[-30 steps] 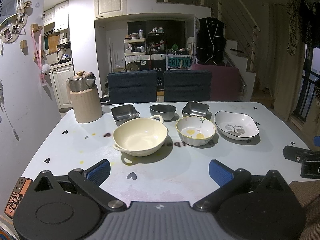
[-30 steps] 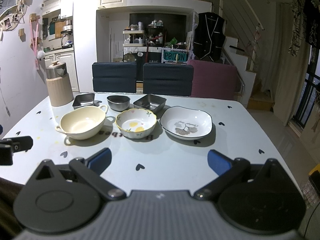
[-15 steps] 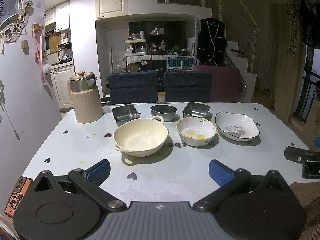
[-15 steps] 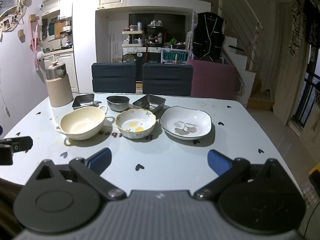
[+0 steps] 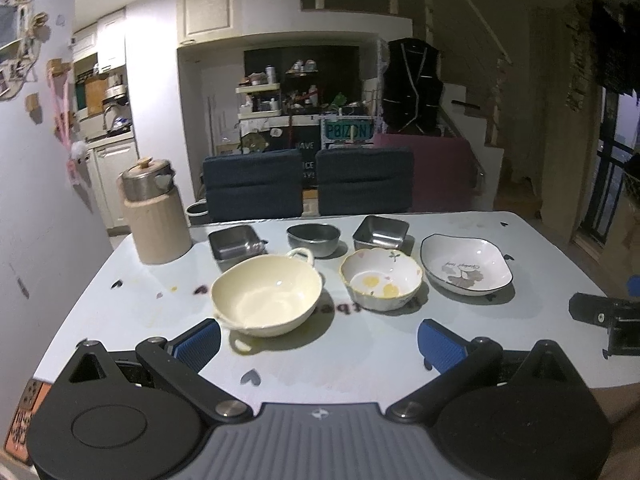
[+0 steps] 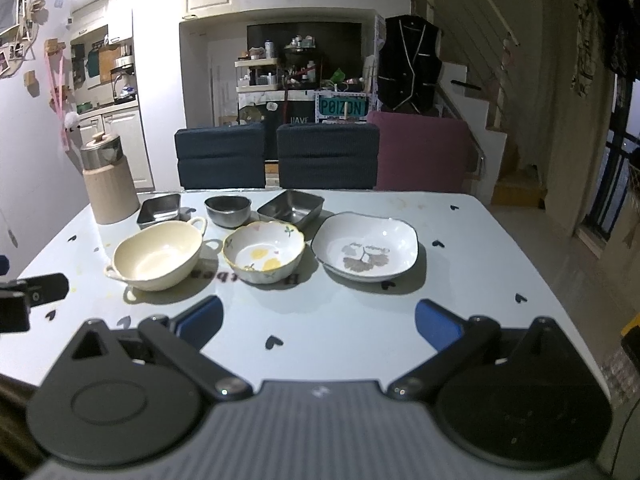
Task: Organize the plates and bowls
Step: 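Move both grippers toward the white square 'Gutego leaf' plate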
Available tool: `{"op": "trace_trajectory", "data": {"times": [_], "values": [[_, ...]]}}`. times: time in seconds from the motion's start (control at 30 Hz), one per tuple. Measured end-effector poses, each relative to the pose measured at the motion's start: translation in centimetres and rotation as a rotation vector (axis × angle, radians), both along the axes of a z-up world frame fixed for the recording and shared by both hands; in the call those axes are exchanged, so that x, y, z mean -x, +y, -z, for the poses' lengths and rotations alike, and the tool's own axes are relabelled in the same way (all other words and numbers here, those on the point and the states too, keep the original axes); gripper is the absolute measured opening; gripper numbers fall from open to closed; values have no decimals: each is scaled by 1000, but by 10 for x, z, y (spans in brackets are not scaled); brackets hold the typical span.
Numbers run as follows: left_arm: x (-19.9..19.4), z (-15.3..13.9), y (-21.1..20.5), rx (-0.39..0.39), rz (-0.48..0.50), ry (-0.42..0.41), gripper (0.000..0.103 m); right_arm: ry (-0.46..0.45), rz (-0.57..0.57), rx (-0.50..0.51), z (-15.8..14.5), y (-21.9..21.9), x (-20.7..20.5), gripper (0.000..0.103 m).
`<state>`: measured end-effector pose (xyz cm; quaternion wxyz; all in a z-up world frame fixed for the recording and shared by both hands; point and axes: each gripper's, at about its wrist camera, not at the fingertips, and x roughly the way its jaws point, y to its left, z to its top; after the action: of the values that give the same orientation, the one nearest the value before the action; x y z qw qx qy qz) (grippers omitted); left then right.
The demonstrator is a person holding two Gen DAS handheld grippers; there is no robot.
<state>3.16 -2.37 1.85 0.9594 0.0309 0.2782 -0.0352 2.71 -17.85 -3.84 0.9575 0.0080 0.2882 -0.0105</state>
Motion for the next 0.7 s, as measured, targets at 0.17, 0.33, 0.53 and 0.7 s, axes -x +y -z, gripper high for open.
{"op": "trace_trajectory", "data": {"times": [0.17,0.33,0.53,0.7], "values": [[-23,-7,-8,-12,31,-6,103,-24,-2,16,-10,-8,-12,103],[-52,-16,-18,-21,55,-15,103,-42,3,30,-22,-19,-29,103],[-88,-19,-41,-73,120,-60,103,-78,42,71,-27,-36,-55,103],[-120,-12,-60,-94,182,-81,103,-76,106,93,-12,-55,-85,103]]}}
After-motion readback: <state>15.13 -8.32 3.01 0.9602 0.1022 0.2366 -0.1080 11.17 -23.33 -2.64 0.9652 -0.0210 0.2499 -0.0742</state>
